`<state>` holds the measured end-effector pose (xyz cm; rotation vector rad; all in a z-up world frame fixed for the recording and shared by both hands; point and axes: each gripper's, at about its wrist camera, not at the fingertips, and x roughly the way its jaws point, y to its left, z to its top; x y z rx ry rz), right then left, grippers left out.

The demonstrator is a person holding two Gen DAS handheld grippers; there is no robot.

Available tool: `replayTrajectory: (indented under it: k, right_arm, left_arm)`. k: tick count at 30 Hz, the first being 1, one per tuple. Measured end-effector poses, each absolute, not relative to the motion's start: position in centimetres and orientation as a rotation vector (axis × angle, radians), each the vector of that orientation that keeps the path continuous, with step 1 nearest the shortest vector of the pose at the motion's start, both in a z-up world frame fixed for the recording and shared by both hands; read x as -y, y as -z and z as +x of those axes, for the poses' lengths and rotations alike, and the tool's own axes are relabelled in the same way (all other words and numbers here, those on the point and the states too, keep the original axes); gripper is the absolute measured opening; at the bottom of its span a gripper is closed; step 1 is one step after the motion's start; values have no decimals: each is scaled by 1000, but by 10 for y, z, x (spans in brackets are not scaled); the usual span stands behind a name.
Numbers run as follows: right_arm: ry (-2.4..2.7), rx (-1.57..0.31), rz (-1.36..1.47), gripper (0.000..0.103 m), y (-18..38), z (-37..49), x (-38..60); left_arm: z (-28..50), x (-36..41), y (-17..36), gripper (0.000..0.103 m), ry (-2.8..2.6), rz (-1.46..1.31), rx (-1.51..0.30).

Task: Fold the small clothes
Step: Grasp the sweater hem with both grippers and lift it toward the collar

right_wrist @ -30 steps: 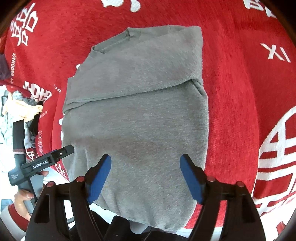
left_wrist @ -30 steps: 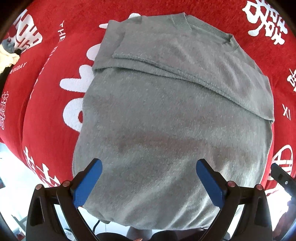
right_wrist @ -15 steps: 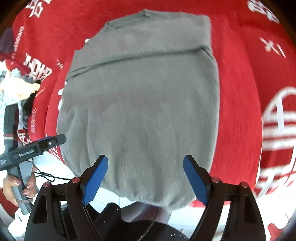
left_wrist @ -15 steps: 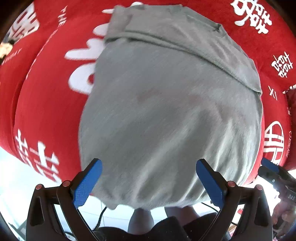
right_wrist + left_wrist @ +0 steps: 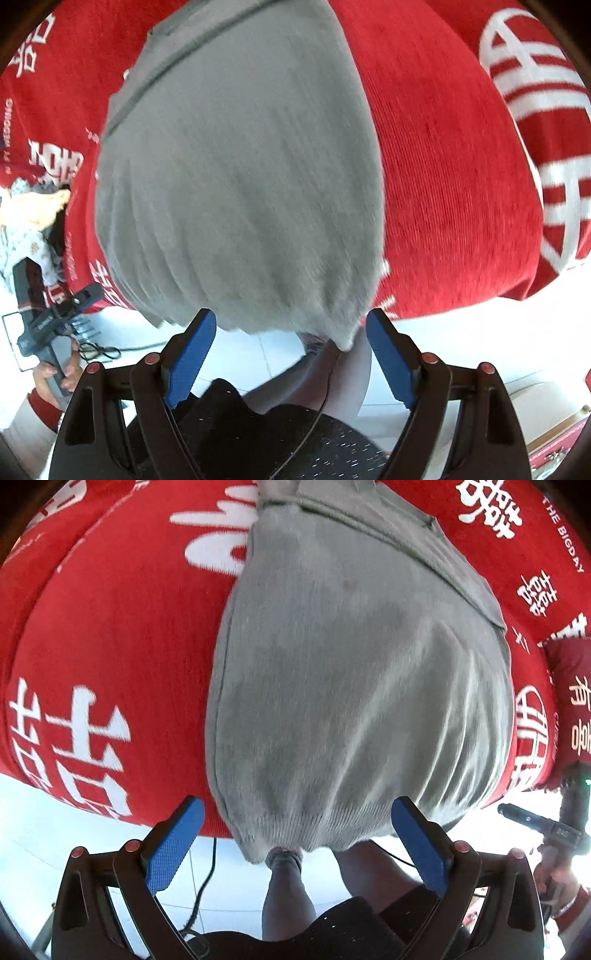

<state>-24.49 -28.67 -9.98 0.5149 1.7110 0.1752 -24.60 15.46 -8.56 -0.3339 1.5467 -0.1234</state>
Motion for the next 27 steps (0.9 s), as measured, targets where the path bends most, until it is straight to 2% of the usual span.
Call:
replayTrajectory:
  k: [10, 27]
  right_arm:
    - [-282, -1797, 462, 86, 138, -264, 289]
    - [-582, -1803, 635, 86, 172, -258, 274]
  left_arm:
    - [-267, -155, 120, 102, 145, -382, -1587]
    - [-269, -157, 136, 102, 284, -393, -1605]
